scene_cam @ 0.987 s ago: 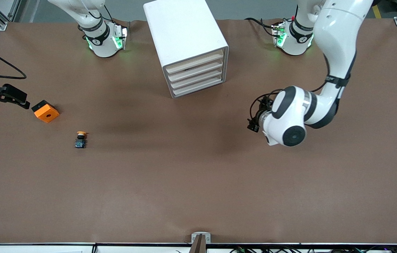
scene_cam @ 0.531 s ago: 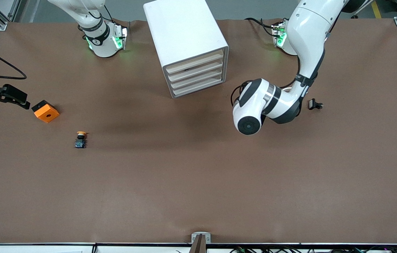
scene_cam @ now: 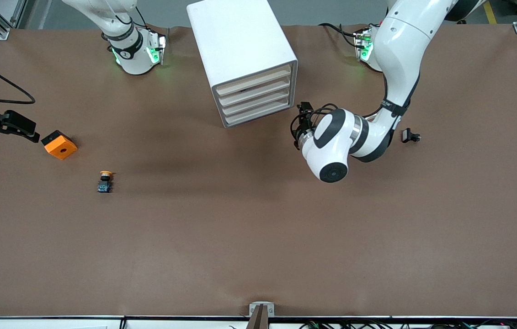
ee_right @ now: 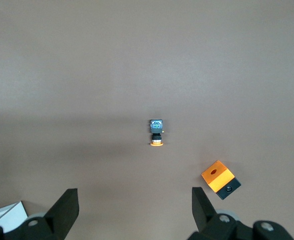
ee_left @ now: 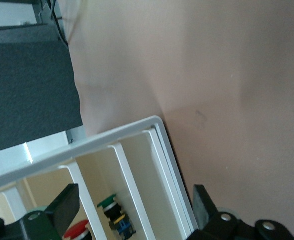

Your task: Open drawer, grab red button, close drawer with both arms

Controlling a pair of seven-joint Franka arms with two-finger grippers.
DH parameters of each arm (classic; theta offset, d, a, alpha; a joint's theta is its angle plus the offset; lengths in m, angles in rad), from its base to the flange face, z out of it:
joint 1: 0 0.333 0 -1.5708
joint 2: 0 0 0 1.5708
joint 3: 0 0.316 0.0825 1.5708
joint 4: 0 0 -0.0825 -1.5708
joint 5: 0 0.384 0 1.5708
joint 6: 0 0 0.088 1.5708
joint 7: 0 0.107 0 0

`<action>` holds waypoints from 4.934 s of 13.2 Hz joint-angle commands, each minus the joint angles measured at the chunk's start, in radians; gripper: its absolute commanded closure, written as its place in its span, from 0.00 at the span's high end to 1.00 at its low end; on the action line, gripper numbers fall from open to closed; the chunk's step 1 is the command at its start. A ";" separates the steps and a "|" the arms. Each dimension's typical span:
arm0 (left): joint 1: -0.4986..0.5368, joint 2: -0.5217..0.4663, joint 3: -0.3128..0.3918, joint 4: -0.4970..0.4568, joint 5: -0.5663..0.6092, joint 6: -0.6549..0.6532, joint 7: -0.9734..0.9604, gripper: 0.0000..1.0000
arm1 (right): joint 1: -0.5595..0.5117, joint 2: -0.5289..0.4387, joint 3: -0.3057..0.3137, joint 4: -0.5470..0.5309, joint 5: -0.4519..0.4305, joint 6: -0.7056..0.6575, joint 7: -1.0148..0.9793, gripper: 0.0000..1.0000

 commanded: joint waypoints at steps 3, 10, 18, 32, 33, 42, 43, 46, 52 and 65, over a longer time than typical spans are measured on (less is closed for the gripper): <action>-0.012 0.071 -0.002 0.038 -0.144 -0.021 -0.029 1.00 | -0.004 0.008 0.008 0.010 0.000 0.006 -0.010 1.00; -0.076 0.110 -0.006 0.039 -0.315 -0.022 -0.260 0.88 | -0.003 0.009 0.008 0.010 0.000 0.012 -0.010 1.00; -0.115 0.143 -0.006 0.032 -0.359 -0.110 -0.309 0.54 | -0.005 0.009 0.008 0.010 -0.002 0.013 -0.010 1.00; -0.064 0.159 0.070 0.079 -0.376 -0.108 -0.320 0.00 | 0.022 0.014 0.010 0.024 0.000 0.022 -0.010 1.00; -0.052 0.166 0.081 0.099 -0.376 -0.105 -0.317 0.00 | 0.030 0.014 0.010 0.024 0.000 0.022 -0.008 1.00; 0.003 0.206 0.139 0.225 -0.378 -0.063 -0.288 0.88 | 0.114 0.017 0.013 0.027 0.015 0.009 0.204 1.00; 0.006 0.205 0.141 0.233 -0.378 -0.064 -0.290 1.00 | 0.151 0.015 0.013 0.027 0.014 0.004 0.307 1.00; 0.051 0.185 0.155 0.282 -0.376 -0.067 -0.293 1.00 | 0.268 0.015 0.013 0.026 0.015 -0.050 0.574 1.00; 0.230 0.125 0.152 0.357 -0.306 -0.088 -0.259 1.00 | 0.547 0.055 0.013 0.018 0.018 -0.045 1.092 1.00; 0.341 0.059 0.243 0.389 -0.016 -0.055 0.158 1.00 | 0.754 0.304 0.012 0.022 0.074 0.220 1.478 1.00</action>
